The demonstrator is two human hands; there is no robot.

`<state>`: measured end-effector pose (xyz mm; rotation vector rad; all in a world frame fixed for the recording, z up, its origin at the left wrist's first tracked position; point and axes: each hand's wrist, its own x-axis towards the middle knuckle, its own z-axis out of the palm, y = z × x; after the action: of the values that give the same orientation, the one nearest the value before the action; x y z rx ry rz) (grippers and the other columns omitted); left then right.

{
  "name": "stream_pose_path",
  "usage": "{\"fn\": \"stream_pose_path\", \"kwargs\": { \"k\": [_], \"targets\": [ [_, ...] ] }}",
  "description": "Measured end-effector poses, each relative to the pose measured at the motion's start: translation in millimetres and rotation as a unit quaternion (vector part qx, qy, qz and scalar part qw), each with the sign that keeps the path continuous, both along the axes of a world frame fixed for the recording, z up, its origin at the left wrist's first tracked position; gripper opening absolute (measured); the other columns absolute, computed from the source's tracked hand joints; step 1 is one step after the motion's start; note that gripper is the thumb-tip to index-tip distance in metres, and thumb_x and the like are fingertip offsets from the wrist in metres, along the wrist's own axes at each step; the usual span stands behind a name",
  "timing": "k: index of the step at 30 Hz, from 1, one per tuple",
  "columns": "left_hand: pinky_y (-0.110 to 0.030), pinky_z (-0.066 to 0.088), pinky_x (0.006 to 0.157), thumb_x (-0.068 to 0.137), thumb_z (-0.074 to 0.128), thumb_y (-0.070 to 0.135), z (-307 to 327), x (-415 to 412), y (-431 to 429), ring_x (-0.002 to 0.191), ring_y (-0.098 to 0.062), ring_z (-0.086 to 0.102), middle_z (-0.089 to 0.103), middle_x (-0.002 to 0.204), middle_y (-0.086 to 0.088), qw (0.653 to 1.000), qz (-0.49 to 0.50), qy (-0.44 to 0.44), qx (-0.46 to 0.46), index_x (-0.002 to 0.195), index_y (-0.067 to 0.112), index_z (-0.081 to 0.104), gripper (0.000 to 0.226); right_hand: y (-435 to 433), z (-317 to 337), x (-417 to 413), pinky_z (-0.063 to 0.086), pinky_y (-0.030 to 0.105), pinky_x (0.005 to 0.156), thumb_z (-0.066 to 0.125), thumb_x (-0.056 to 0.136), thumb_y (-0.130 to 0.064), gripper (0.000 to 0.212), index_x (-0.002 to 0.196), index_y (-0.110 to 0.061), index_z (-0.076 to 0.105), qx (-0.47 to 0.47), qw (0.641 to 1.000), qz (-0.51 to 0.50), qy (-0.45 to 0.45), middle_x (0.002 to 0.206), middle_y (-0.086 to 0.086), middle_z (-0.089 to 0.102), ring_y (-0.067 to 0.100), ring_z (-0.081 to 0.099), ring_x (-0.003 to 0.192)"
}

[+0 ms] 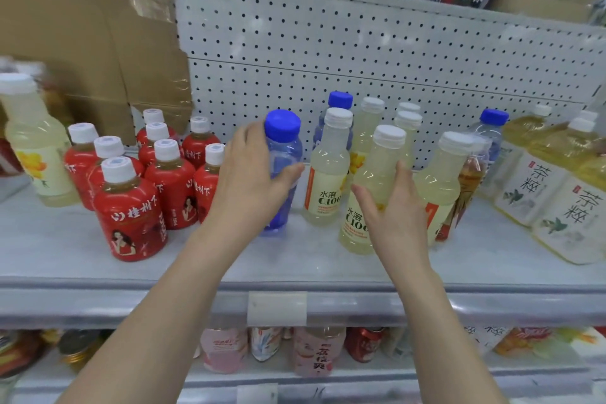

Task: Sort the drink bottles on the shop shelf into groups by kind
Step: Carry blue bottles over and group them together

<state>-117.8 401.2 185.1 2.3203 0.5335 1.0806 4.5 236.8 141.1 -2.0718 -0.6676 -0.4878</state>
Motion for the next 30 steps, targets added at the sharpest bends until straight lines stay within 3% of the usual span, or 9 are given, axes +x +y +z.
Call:
{"fn": "stream_pose_path", "kwargs": {
  "k": [6, 9, 14, 16, 21, 23, 25, 27, 30],
  "targets": [
    [-0.028, 0.045, 0.092, 0.083, 0.071, 0.044, -2.8, -20.4, -5.8, 0.111, -0.008, 0.056, 0.057, 0.123, 0.009, 0.991, -0.067, -0.019, -0.114, 0.134, 0.029, 0.045, 0.059, 20.1, -1.0, 10.2, 0.046, 0.042, 0.096, 0.067, 0.092, -0.043, 0.068, 0.145, -0.012, 0.038, 0.012, 1.0, -0.015, 0.02, 0.134, 0.009, 0.056, 0.028, 0.053, 0.122],
    [-0.029, 0.047, 0.096, 0.075, 0.081, 0.035, -9.4, -25.3, -6.1, 0.11, 0.005, 0.057, 0.057, 0.121, 0.024, 0.977, -0.117, 0.001, -0.176, 0.141, 0.04, 0.031, 0.082, 27.4, 3.7, 9.5, 0.046, 0.044, 0.096, 0.066, 0.092, -0.043, 0.072, 0.148, -0.011, 0.034, -0.008, 0.998, -0.045, 0.038, 0.135, 0.012, 0.054, 0.031, 0.052, 0.124],
    [-0.041, 0.049, 0.102, 0.073, 0.082, 0.032, -15.1, -41.7, 1.1, 0.115, -0.004, 0.058, 0.057, 0.128, 0.019, 0.976, -0.111, -0.026, -0.187, 0.138, 0.046, 0.03, 0.085, 38.5, 60.0, -18.7, 0.033, 0.038, 0.11, 0.056, 0.1, -0.037, 0.069, 0.155, -0.011, 0.024, -0.018, 0.989, -0.092, -0.114, 0.151, 0.014, 0.039, 0.029, 0.036, 0.14],
    [-0.042, 0.048, 0.102, 0.072, 0.083, 0.033, -15.6, -48.6, 7.0, 0.115, -0.004, 0.058, 0.057, 0.127, 0.021, 0.975, -0.108, -0.028, -0.192, 0.138, 0.049, 0.028, 0.086, 57.9, 98.2, -16.2, 0.036, 0.037, 0.106, 0.049, 0.102, -0.04, 0.06, 0.152, -0.012, 0.032, -0.081, 0.989, -0.058, -0.107, 0.149, 0.012, 0.043, 0.028, 0.038, 0.138],
    [-0.037, 0.047, 0.101, 0.074, 0.084, 0.03, -13.9, -62.3, 24.7, 0.113, 0.0, 0.058, 0.059, 0.124, 0.026, 0.97, -0.121, -0.027, -0.208, 0.139, 0.051, 0.032, 0.086, 124.0, 147.3, 24.7, 0.041, 0.031, 0.065, 0.048, 0.1, -0.033, 0.03, 0.104, -0.008, 0.063, -0.313, 0.947, -0.068, 0.007, 0.103, 0.009, 0.067, 0.029, 0.059, 0.092],
    [-0.033, 0.047, 0.1, 0.074, 0.084, 0.031, -14.2, -68.3, 30.6, 0.113, 0.002, 0.059, 0.059, 0.124, 0.028, 0.971, -0.128, -0.026, -0.203, 0.139, 0.055, 0.031, 0.087, 136.5, 151.3, 35.1, 0.039, 0.026, 0.057, 0.056, 0.093, -0.016, 0.015, 0.079, -0.01, 0.057, -0.356, 0.931, -0.079, 0.034, 0.077, 0.004, 0.057, 0.023, 0.054, 0.072],
    [-0.028, 0.047, 0.096, 0.074, 0.084, 0.032, -16.6, -73.6, 38.1, 0.109, 0.009, 0.06, 0.061, 0.12, 0.032, 0.972, -0.131, -0.024, -0.194, 0.129, 0.065, 0.031, 0.084, 142.9, 155.0, 37.3, 0.037, 0.024, 0.055, 0.061, 0.085, -0.005, 0.019, 0.071, -0.011, 0.05, -0.365, 0.927, -0.078, 0.016, 0.069, 0.003, 0.05, 0.023, 0.051, 0.065],
    [-0.028, 0.047, 0.097, 0.074, 0.083, 0.035, -18.2, -78.0, 43.7, 0.11, 0.009, 0.059, 0.06, 0.123, 0.03, 0.972, -0.133, -0.02, -0.195, 0.132, 0.064, 0.029, 0.085, 146.7, 154.7, 30.5, 0.041, 0.026, 0.062, 0.059, 0.084, -0.004, 0.008, 0.085, -0.009, 0.065, -0.368, 0.928, -0.058, -0.024, 0.077, 0.007, 0.059, 0.028, 0.057, 0.075],
    [-0.031, 0.046, 0.102, 0.074, 0.082, 0.038, -20.7, -79.2, 49.4, 0.118, 0.001, 0.057, 0.056, 0.132, 0.026, 0.97, -0.132, -0.024, -0.201, 0.145, 0.053, 0.023, 0.093, 153.9, 144.0, 16.1, 0.049, 0.031, 0.075, 0.059, 0.089, -0.009, 0.025, 0.111, -0.009, 0.071, -0.348, 0.935, -0.003, -0.067, 0.107, 0.012, 0.071, 0.031, 0.065, 0.098]
  ]
}}
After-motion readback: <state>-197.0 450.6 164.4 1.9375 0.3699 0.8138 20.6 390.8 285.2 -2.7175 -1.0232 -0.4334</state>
